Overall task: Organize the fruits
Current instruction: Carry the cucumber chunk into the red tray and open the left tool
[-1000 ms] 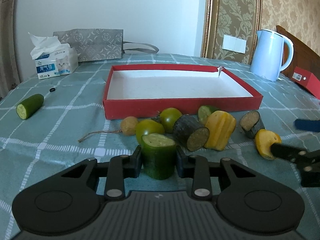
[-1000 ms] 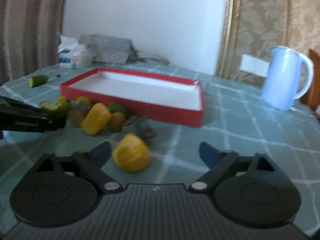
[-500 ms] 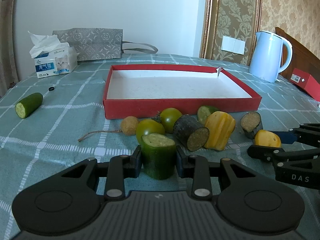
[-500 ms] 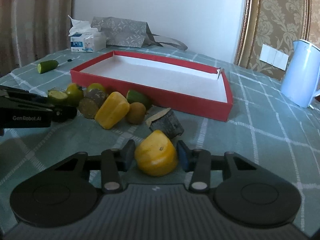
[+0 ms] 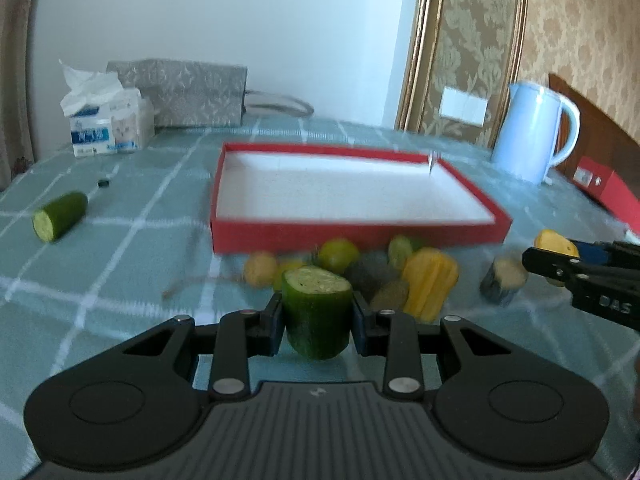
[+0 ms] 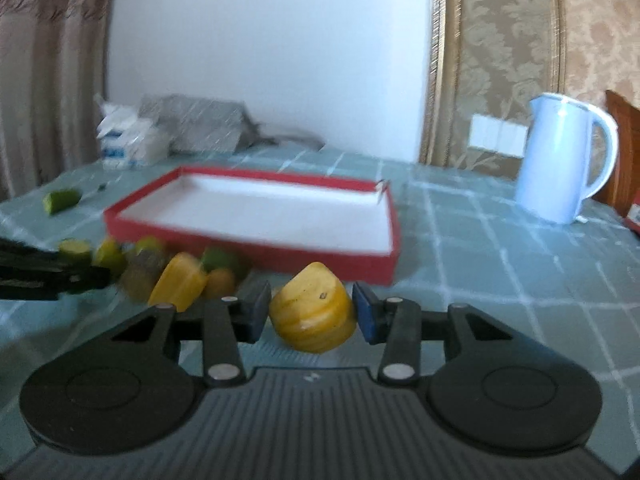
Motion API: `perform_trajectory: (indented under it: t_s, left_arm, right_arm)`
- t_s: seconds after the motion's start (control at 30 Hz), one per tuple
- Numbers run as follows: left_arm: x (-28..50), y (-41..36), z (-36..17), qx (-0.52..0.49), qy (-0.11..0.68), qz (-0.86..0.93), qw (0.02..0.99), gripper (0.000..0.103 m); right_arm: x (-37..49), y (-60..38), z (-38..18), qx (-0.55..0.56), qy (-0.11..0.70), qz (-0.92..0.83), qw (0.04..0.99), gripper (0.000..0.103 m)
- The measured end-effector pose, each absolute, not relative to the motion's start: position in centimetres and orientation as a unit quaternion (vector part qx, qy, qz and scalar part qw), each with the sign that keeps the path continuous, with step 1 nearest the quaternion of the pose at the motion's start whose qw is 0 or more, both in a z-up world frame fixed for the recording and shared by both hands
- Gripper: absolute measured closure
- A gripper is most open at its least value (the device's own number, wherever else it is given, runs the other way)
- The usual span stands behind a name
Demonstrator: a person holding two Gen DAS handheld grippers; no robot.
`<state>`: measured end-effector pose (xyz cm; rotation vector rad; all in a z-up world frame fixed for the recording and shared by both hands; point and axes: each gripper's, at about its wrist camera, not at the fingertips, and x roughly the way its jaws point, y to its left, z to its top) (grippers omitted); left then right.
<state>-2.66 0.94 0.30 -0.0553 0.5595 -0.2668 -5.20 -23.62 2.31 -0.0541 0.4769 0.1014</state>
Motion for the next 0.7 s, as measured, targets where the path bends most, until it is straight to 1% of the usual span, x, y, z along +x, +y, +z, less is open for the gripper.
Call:
perform_trajectory:
  t_s: [0.17,0.3,0.53,0.7]
  left_arm:
    - [-0.7,0.2,3.1,-0.009,0.249,-0.127,0.960,0.070]
    - [2.8,-1.3,3.7,0.007,0.253,-0.124,0.960,0.071]
    - [10.0,-3.3,2.2,0.012,0.300,-0.127,0.945,0.071]
    - [14.2,-3.5,0.9,0.003,0.339,-0.124,0.933,0.071]
  right_arm:
    - [-3.4,-25.2,2.9,-0.004,0.213,0.022,0.977,0.061]
    - [-2.8,-25.9,2.0,0.000,0.212,0.002,0.977,0.061]
    - [-2.8,-26.2,1.7,-0.001,0.206,-0.018,0.978,0.061]
    - [-2.2,-26.3,1.4,0.006,0.219,-0.013,0.976,0.061]
